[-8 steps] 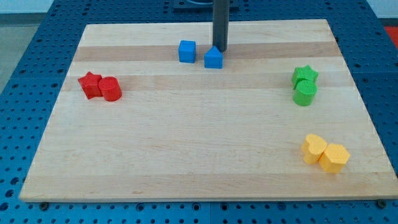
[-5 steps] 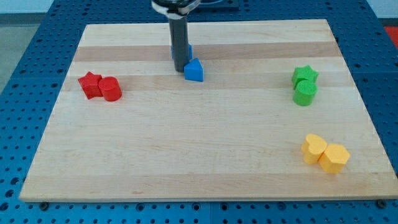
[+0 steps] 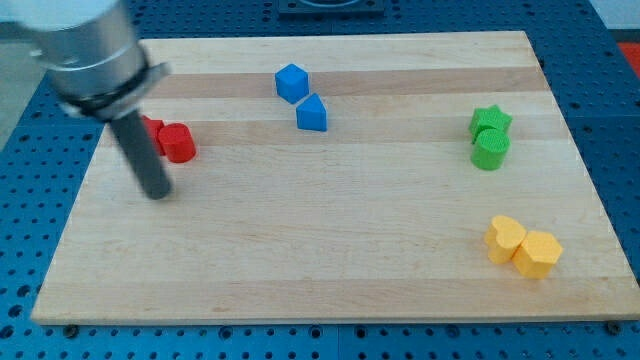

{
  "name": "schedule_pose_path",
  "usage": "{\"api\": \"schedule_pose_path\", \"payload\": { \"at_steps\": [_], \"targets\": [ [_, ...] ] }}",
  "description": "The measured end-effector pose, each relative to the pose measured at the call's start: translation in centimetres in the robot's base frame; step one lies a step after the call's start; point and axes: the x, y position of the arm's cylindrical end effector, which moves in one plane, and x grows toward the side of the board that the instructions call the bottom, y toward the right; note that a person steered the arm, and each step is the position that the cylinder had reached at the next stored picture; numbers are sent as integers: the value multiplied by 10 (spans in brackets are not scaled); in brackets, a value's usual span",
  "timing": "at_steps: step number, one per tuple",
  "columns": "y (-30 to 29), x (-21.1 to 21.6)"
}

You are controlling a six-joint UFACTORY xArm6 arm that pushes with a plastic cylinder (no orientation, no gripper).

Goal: Slide the red star closer to the blue cube

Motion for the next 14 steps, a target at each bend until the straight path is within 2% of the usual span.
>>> {"api": "schedule_pose_path", "payload": {
  "at_steps": [1,2,7,10,12,14],
  "targets": [
    [-36,-17],
    [-29,-38],
    [-1,-86],
    [45,-155],
    [53,-194],
    [53,-200]
  ]
}}
